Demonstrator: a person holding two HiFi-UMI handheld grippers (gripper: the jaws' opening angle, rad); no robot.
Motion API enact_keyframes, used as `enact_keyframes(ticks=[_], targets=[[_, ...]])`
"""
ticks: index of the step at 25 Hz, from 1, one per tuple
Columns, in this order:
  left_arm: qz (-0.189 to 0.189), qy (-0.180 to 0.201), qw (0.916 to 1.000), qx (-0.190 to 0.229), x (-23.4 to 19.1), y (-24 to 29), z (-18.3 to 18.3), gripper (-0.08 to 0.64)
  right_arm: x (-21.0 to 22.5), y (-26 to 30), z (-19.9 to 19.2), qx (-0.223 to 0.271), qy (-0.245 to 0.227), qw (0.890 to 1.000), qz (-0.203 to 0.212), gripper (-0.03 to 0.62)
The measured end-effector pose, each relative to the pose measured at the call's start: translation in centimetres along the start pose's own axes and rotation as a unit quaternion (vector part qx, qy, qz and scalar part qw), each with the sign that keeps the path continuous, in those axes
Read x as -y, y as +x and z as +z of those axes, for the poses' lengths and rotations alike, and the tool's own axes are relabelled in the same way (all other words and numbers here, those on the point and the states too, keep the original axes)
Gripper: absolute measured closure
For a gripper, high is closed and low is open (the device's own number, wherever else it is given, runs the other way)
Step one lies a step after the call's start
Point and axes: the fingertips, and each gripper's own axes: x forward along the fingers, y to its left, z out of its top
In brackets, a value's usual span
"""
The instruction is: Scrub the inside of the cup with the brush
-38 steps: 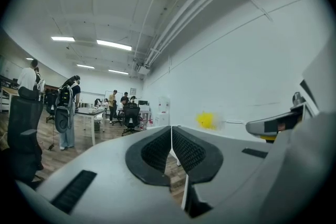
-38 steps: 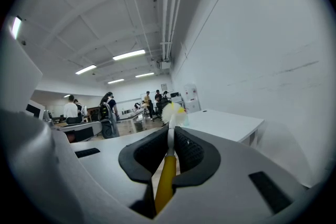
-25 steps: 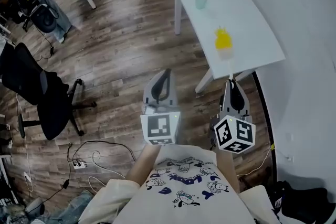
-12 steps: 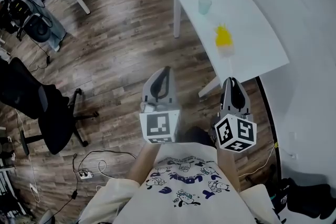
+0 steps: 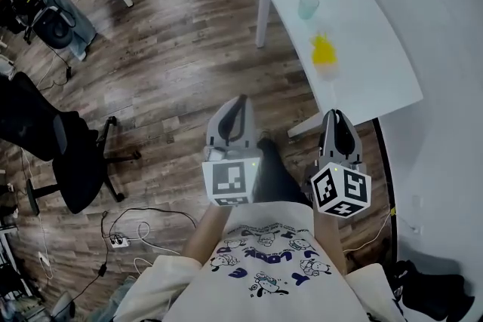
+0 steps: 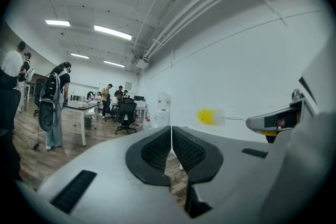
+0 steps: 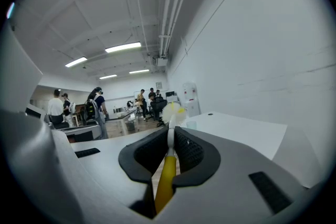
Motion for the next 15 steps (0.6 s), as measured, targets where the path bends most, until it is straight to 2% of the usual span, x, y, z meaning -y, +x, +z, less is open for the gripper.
enact_keyframes(ticks=[7,15], targets=[[0.027,0.001,0.9996,-0.010,-2.6,2.9,-0.5,0.546,0.2,4.8,0.3,-0.004,0.003,1.000,0.011,0.548],[0.036,0.014,0.9991,-0.015,-4.6,9.6,-0.3,0.546,1.0,12.2,1.2,-0.004,0.013,1.000,0.021,0.548]])
